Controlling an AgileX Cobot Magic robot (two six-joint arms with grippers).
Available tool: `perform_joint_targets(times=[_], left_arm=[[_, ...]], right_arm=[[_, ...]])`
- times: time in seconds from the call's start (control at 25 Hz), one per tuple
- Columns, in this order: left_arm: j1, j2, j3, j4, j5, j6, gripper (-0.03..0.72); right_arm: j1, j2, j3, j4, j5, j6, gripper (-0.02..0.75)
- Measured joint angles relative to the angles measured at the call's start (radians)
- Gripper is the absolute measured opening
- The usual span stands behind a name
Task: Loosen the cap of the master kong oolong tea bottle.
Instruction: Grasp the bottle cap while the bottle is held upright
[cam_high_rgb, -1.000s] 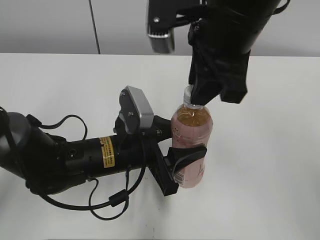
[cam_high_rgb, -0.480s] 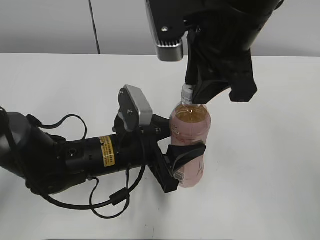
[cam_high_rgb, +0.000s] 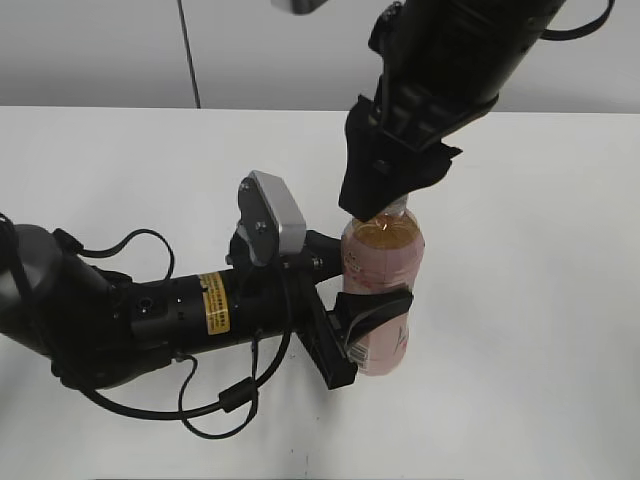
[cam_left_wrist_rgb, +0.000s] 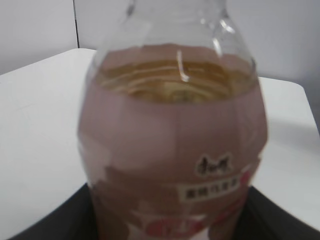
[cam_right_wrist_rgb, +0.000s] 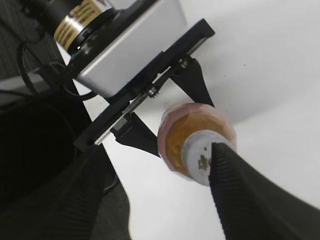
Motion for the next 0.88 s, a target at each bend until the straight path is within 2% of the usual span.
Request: perform_joint_targets(times=[0.36, 0.56, 0.88], left_arm=[[0.0, 0.0, 0.0, 0.002, 0.0, 0.001, 0.385], [0.0, 0.0, 0.0, 0.003, 0.0, 0.002, 0.385], [0.0, 0.0, 0.0, 0.003, 0.0, 0.002, 0.385]], right_arm=[[0.0, -0.006, -0.014, -0.14, 0.001, 0.701, 0.502], [0.0, 0.008, -0.015, -0.165, 0.002, 0.838, 0.502], [0.0, 0.082, -0.016, -0.133, 0.002, 0.875, 0.501]])
